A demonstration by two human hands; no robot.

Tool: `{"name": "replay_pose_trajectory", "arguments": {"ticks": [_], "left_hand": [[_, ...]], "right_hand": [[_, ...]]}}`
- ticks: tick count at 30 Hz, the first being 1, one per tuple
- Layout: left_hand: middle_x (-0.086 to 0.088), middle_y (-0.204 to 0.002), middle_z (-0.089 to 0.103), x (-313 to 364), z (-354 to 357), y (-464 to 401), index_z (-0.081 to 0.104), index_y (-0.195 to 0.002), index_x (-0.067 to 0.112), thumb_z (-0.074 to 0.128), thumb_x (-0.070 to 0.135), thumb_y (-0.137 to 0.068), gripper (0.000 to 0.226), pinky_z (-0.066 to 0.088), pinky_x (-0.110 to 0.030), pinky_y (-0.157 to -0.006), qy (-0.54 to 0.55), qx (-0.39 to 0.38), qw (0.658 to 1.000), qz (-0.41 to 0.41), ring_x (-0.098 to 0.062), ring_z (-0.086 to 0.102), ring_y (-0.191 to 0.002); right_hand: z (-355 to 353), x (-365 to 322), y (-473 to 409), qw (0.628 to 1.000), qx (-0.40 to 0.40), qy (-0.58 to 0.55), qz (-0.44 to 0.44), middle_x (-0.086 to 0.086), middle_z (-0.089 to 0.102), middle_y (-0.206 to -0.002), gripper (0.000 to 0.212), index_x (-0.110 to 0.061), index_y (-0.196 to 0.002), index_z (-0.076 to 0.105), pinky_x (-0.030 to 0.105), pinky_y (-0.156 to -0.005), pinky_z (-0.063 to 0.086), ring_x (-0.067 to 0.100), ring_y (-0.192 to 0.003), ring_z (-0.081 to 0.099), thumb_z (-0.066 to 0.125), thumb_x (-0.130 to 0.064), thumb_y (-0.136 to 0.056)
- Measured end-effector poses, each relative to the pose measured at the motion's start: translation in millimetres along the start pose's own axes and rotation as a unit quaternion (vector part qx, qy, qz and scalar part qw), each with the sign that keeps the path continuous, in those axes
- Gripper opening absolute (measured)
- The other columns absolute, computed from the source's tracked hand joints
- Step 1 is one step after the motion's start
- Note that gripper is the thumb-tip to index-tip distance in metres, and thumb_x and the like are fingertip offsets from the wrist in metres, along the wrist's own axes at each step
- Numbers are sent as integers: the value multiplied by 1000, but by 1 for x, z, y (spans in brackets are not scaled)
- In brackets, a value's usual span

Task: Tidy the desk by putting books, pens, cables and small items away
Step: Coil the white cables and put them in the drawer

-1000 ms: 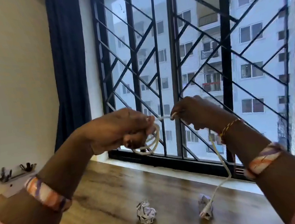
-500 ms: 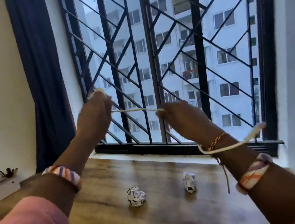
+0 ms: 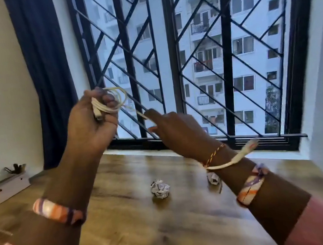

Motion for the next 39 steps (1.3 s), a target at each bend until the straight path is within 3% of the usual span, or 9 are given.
{"name": "replay_pose_trajectory", "arguments": {"ticks": [5,11,14,19,21,25,30,35,39], "left_hand": [[4,-48,57,117,-72,19,48,-71,17,28,21,-101,37,43,-19,-51,-383,190,862,272,0,53,-42],[-16,-82,61,95,-99,41,54,-91,3,25,45,-95,52,45,-41,-62,-932,-15,322,168,-38,59,-74],[-1,-62,56,69,-113,71,55,-66,18,24,51,-95,54,43,-30,-61,-896,-124,421,-65,-26,62,-69],[2,-37,46,75,-53,132,59,-57,18,53,51,-80,40,46,-16,-55,-370,-177,897,-165,-1,46,-40],[5,-43,51,100,-52,116,57,-57,18,49,35,-83,32,45,-9,-49,-123,-78,984,-101,0,49,-43],[8,-49,50,134,-86,92,52,-64,12,35,23,-100,42,46,-19,-55,-253,64,963,66,-6,49,-50],[6,-52,49,105,-80,103,49,-56,16,30,42,-96,52,37,-23,-54,-793,-110,590,100,-4,49,-46],[1,-43,47,75,-96,117,54,-54,21,13,67,-81,67,38,-23,-50,-610,-181,756,-150,-11,43,-42],[5,-40,47,82,-84,120,64,-60,21,53,60,-77,44,38,-18,-46,-479,-243,822,-190,-7,39,-40]], "right_hand": [[53,-47,11,933,-216,-270,98,7,56,-77,18,-19,-113,52,28,-54,42,24,-61,61,44,-17,-97],[49,-92,7,938,-272,-194,95,-3,53,-77,25,-22,-111,58,21,-46,41,8,-47,49,43,-8,-96],[17,-91,-4,975,-203,31,81,1,60,-98,21,-28,-110,59,29,-66,42,16,-78,60,43,-28,-97],[11,-107,3,975,-166,52,141,4,58,-86,28,-26,-99,57,37,-76,49,29,-87,63,35,-42,-98],[16,-141,5,980,-146,14,131,4,58,-85,27,-27,-110,57,32,-69,44,31,-88,63,34,-38,-100],[19,-213,1,992,-114,37,48,9,63,-94,14,-15,-106,51,27,-50,28,33,-86,64,44,-22,-96],[-4,-227,-10,995,-53,78,-18,1,63,-97,19,-24,-113,57,32,-63,38,25,-88,64,51,-23,-94],[-11,-205,-17,993,-5,-117,19,-9,63,-85,13,-28,-92,71,32,-71,50,8,-81,59,64,-32,-83],[17,-173,-25,841,29,-521,142,2,70,-72,4,-12,-76,70,21,-63,55,6,-65,64,71,-8,-76]]}}
Point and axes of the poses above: each hand's wrist, its own y-axis away from the middle knuckle, its own z-axis out of the palm, x = y × z, the point moved 10 cm from there along -y, towards the middle knuckle
